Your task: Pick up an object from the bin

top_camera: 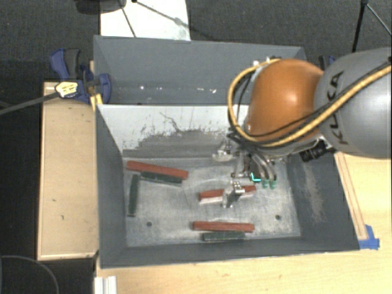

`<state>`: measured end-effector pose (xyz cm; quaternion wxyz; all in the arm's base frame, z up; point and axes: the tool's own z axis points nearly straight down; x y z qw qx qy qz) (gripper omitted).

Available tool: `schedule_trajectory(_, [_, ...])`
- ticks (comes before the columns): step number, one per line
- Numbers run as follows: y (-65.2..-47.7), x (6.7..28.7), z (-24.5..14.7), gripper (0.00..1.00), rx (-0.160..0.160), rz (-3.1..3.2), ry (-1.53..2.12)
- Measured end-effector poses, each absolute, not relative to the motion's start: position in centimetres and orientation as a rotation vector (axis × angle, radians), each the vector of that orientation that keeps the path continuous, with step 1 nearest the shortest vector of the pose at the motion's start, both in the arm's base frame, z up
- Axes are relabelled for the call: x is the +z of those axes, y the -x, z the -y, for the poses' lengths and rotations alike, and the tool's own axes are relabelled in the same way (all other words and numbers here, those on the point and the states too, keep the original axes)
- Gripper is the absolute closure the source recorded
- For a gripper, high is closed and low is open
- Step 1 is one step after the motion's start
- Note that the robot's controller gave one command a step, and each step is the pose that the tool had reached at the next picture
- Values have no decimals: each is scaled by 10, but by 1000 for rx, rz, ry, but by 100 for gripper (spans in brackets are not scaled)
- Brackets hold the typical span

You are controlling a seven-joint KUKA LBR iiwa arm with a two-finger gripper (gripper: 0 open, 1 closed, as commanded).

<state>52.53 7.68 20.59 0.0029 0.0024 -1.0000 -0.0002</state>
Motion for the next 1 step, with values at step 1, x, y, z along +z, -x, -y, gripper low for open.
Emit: schedule_trajectory(1, [-527, 210, -76, 0, -2, 3144, -4])
